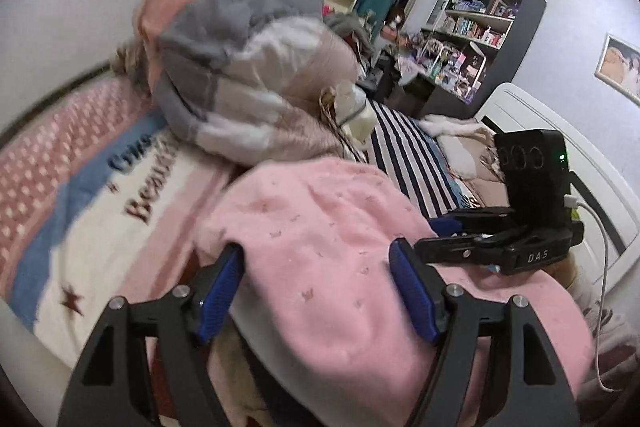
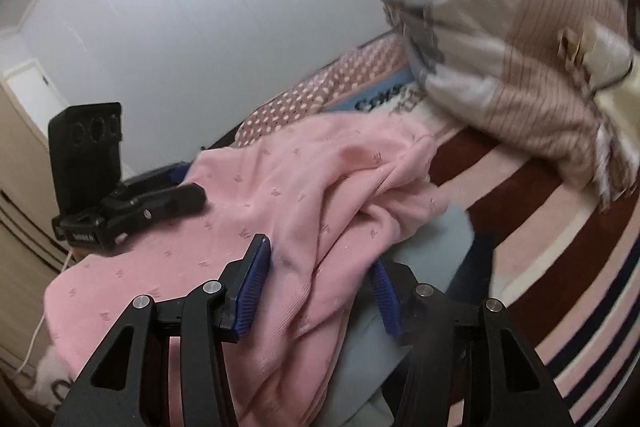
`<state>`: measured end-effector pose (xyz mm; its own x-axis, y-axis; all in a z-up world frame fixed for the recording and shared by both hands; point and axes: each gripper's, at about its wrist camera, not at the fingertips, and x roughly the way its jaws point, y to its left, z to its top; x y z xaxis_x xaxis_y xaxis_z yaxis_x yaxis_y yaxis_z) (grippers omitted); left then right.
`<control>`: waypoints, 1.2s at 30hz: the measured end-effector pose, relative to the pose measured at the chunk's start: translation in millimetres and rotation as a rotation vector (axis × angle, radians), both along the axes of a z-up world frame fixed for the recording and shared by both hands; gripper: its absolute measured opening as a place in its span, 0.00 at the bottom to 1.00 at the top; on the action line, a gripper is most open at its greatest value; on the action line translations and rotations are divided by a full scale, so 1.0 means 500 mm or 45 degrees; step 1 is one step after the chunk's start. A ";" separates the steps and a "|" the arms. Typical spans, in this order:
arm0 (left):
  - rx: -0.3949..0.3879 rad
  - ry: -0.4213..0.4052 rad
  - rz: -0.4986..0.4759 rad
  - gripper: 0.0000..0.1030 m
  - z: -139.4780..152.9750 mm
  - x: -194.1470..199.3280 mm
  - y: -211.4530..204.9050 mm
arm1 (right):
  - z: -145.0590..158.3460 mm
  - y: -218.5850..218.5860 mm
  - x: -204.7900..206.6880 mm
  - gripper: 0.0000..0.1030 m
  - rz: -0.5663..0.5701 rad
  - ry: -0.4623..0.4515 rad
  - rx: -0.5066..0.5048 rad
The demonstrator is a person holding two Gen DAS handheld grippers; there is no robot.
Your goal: Fold small clothes
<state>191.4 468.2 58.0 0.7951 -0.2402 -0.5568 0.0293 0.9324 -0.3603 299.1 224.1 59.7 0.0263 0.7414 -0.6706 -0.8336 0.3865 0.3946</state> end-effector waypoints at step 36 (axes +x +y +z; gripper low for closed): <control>0.257 -0.122 0.041 0.73 0.114 -0.223 -0.212 | 0.079 -0.118 -0.203 0.31 0.112 -0.210 0.089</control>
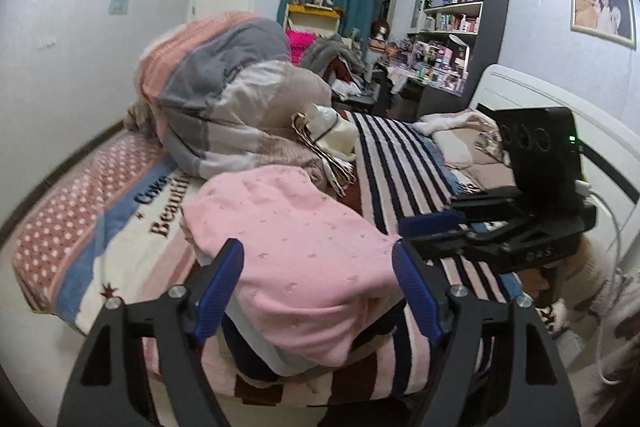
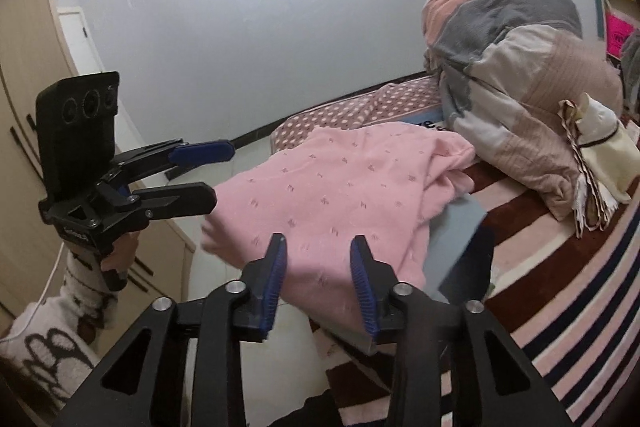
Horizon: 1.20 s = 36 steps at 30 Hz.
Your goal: Fold small clothes
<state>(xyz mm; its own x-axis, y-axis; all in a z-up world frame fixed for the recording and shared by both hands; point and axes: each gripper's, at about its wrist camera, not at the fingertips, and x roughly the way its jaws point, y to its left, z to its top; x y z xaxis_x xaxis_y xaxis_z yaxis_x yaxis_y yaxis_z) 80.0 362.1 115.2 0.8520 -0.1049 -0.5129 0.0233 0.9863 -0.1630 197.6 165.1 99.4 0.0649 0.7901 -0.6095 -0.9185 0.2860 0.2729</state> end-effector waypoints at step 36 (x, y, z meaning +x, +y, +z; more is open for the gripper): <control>0.158 -0.421 0.127 0.98 -0.193 0.005 -0.630 | -0.157 -0.670 -0.214 0.99 -1.131 -0.648 0.049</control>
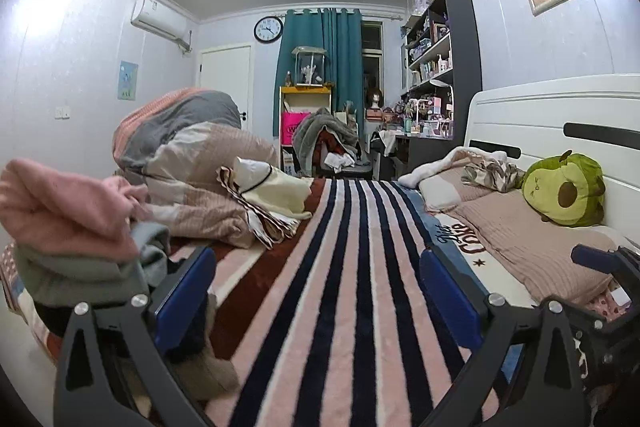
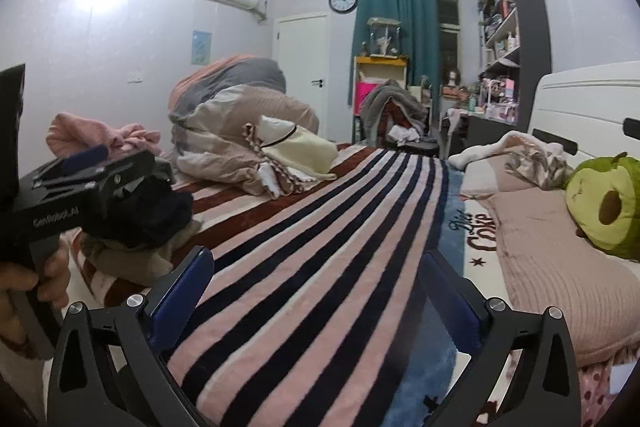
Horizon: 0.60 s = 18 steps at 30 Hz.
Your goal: Fold small clothes
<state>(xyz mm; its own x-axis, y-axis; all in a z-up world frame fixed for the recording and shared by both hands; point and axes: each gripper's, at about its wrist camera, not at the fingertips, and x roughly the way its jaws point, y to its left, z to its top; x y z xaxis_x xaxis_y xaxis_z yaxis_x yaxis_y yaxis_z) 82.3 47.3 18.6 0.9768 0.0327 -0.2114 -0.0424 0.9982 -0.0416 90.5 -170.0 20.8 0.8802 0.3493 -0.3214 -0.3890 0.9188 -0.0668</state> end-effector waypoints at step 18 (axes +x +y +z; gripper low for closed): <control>0.042 -0.004 0.013 0.98 0.002 -0.031 -0.031 | 0.012 -0.049 -0.035 0.99 -0.046 -0.067 0.030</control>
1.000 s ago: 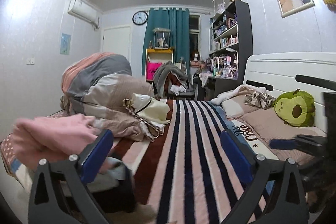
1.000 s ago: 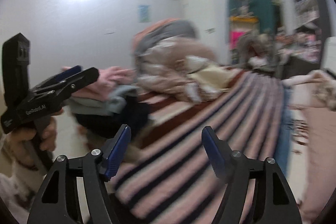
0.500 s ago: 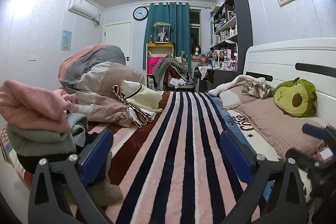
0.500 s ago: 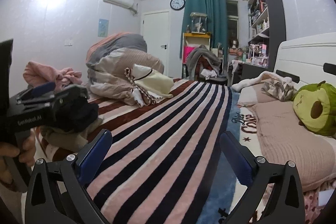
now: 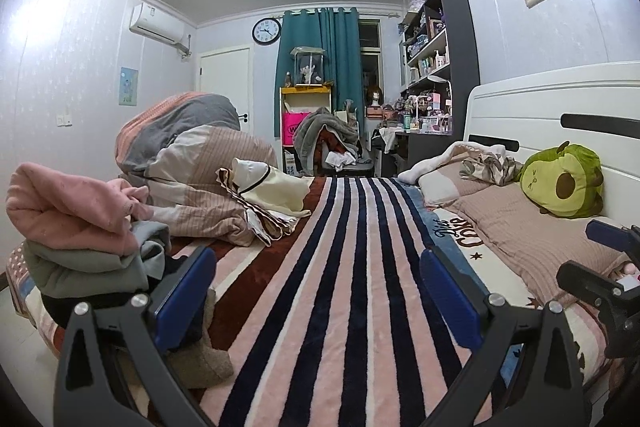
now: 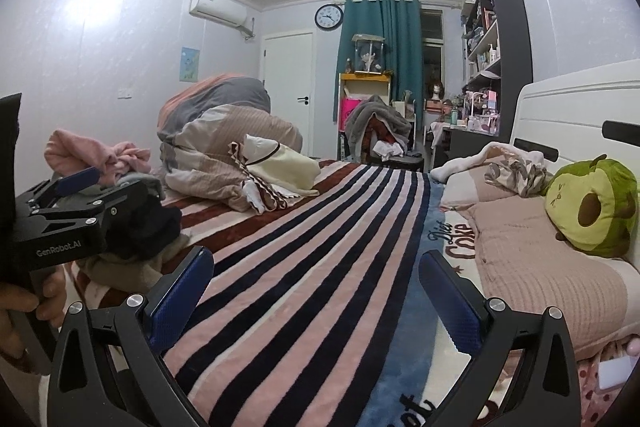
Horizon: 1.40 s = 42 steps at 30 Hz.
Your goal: Fold small clothes
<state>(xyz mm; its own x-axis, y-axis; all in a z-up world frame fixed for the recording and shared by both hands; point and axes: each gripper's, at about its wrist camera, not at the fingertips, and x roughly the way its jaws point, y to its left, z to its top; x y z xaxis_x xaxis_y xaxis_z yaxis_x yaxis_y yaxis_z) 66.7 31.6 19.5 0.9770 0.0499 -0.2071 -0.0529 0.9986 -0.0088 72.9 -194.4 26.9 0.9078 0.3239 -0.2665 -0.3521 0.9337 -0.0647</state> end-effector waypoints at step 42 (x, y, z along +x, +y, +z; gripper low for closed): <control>0.004 0.003 0.031 0.99 -0.001 -0.003 0.012 | 0.009 -0.033 -0.001 0.99 -0.001 -0.006 0.004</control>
<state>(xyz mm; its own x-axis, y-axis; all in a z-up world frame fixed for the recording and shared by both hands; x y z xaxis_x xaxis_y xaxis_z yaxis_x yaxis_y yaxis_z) 65.2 37.7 18.8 0.9750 0.0743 -0.2094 -0.0772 0.9970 -0.0056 72.4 -210.9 31.4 0.9093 0.3237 -0.2614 -0.3508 0.9343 -0.0634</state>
